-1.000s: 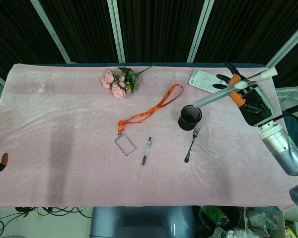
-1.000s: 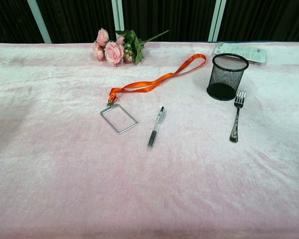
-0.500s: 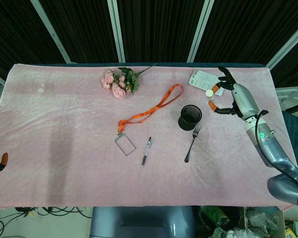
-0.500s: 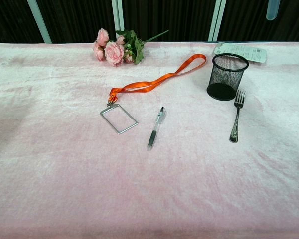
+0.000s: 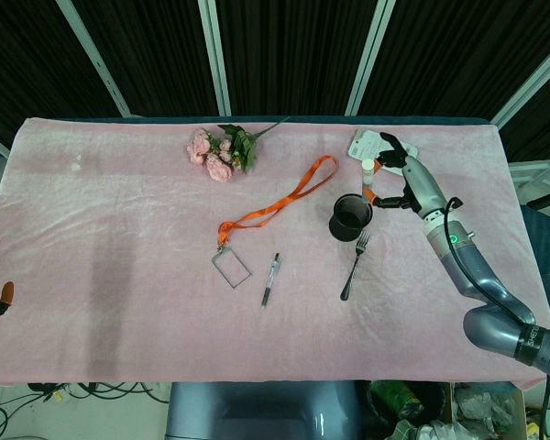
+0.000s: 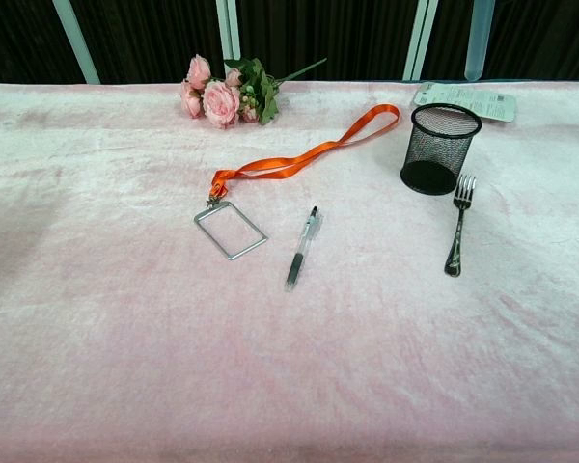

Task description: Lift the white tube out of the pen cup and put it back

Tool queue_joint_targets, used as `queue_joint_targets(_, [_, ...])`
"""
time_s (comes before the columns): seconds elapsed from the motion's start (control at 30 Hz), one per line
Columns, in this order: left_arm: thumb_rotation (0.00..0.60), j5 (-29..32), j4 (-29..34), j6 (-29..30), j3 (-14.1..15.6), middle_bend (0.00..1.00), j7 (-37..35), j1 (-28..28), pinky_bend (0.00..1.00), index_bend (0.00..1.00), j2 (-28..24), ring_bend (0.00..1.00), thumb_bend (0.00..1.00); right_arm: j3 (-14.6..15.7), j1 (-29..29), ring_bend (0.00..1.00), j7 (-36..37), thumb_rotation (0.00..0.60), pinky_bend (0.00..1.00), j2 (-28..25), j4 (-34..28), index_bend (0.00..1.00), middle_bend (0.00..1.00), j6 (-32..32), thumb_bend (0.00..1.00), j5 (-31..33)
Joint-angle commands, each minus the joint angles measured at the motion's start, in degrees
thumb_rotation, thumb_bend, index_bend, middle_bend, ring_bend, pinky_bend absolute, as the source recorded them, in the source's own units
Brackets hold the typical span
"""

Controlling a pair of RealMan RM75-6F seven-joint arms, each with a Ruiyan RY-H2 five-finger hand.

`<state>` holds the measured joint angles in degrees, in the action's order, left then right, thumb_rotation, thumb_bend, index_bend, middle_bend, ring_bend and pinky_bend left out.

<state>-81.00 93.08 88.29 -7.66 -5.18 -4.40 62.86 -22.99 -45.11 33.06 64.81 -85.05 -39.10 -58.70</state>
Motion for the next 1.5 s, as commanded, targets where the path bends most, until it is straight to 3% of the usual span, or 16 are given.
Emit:
queue_joint_targets(0.03, [0.600, 0.0, 0.0, 0.1, 0.0, 0.09, -0.1, 0.0, 0.08, 0.17, 0.0, 0.01, 0.39, 0.3, -0.2, 0.15, 0.3, 0.600, 0.19, 1.1, 1.3, 0.75, 0.01, 1.0, 0.33, -0.1])
queue_joint_targets(0.77, [0.600, 1.1, -0.7, 0.0, -0.7, 0.09, -1.3, 0.1, 0.08, 0.17, -0.3, 0.01, 0.39, 2.4, -0.9, 0.14, 3.4, 0.600, 0.19, 9.4, 12.3, 0.75, 0.01, 6.8, 0.33, -2.9])
queue_joint_targets(1.5, [0.600, 1.4, -0.5, 0.0, -0.9, 0.09, -2.0, 0.4, 0.08, 0.17, -0.8, 0.01, 0.39, 3.2, -1.3, 0.13, 4.8, 0.600, 0.19, 15.1, 18.3, 0.75, 0.01, 8.3, 0.33, -5.7])
